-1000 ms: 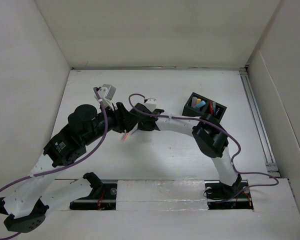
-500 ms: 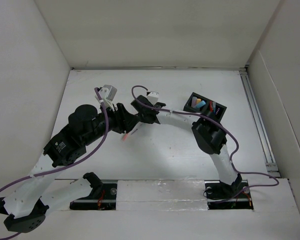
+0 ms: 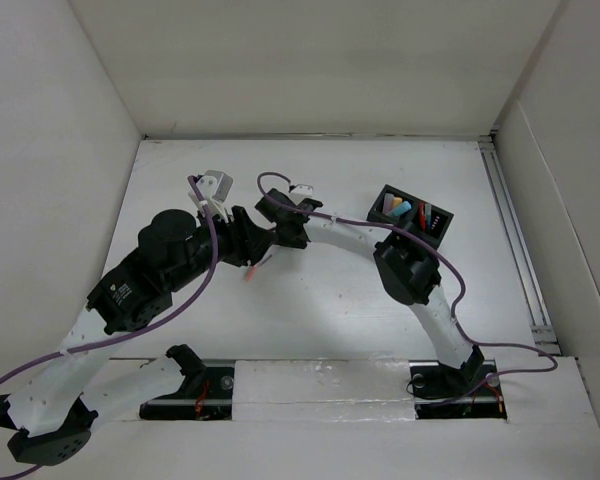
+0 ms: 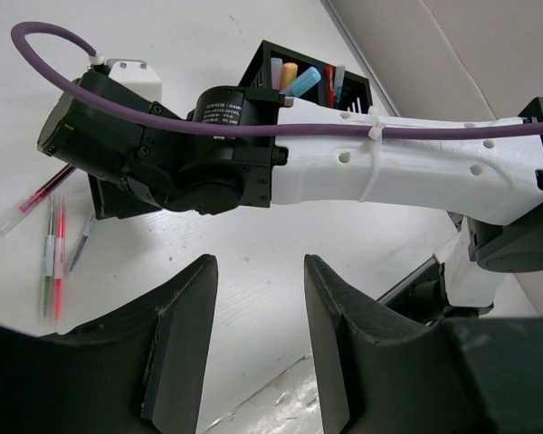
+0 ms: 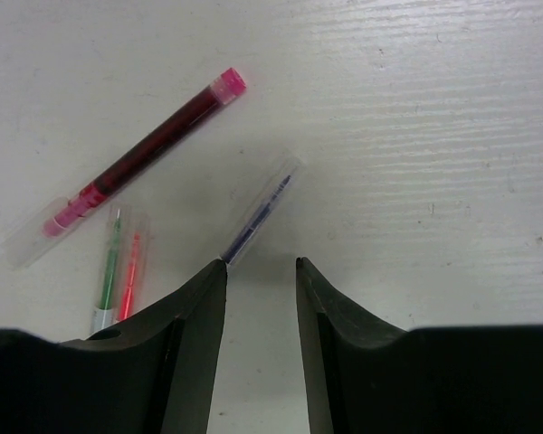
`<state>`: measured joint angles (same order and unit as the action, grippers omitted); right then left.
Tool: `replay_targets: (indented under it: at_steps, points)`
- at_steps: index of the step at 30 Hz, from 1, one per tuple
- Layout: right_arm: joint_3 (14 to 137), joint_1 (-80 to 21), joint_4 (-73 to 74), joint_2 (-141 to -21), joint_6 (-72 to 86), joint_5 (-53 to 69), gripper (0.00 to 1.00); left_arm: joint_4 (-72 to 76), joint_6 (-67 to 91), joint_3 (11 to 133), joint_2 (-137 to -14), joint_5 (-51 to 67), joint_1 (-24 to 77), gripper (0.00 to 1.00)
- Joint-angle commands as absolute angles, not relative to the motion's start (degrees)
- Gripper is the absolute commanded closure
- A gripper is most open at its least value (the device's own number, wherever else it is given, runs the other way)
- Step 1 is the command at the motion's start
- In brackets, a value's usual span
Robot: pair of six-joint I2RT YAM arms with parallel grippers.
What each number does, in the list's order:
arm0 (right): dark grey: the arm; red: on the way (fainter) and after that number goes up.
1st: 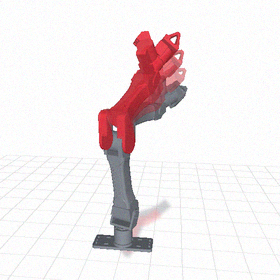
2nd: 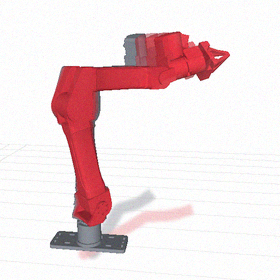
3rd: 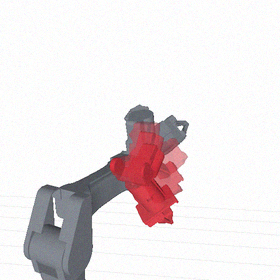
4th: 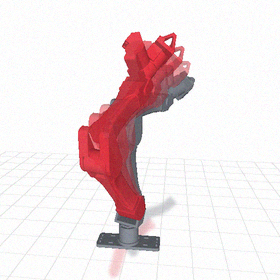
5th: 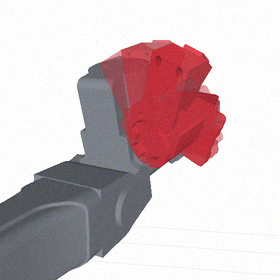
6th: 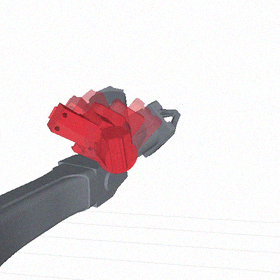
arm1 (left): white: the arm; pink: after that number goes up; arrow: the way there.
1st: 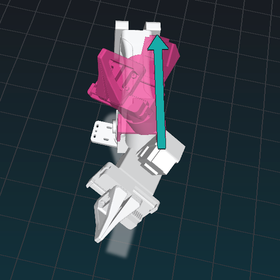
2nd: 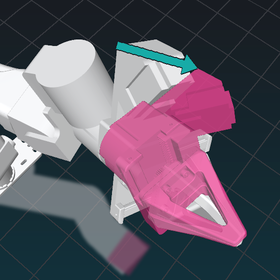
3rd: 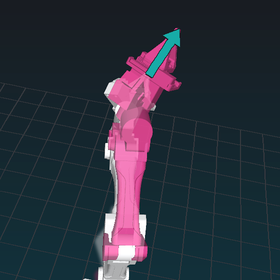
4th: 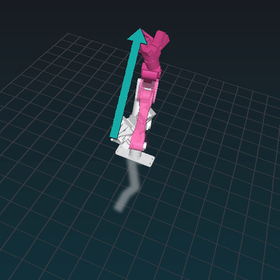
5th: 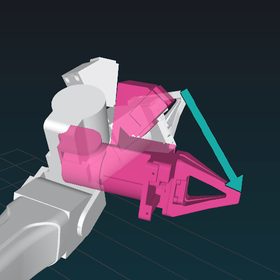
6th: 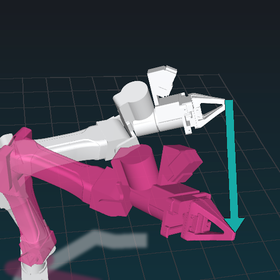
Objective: Organize the desk
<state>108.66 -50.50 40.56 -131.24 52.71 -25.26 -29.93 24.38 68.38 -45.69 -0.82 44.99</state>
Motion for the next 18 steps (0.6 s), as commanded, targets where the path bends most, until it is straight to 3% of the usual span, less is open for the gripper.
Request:
replay_targets:
  at_steps: [1, 10, 14, 18]
  points:
    - [108.8, -50.3, 43.2, -129.9, 52.6, -26.7, 0.58, -29.2, 23.5, 69.8, -45.5, -1.7, 45.3, 0.62]
    - [106.6, -50.3, 38.6, -129.4, 51.2, -25.5, 0.55, -29.7, 23.6, 69.7, -45.3, -0.8, 45.3, 0.62]
    - [103.4, -50.3, 33.2, -127.0, 48.8, -25.9, 0.62, -29.5, 23.9, 69.6, -45.3, 1.6, 45.3, 0.62]
    - [105.2, -50.8, 34.4, -125.9, 46.7, -28.4, 0.60, -29.4, 23.9, 69.7, -45.6, 2.2, 45.3, 0.62]
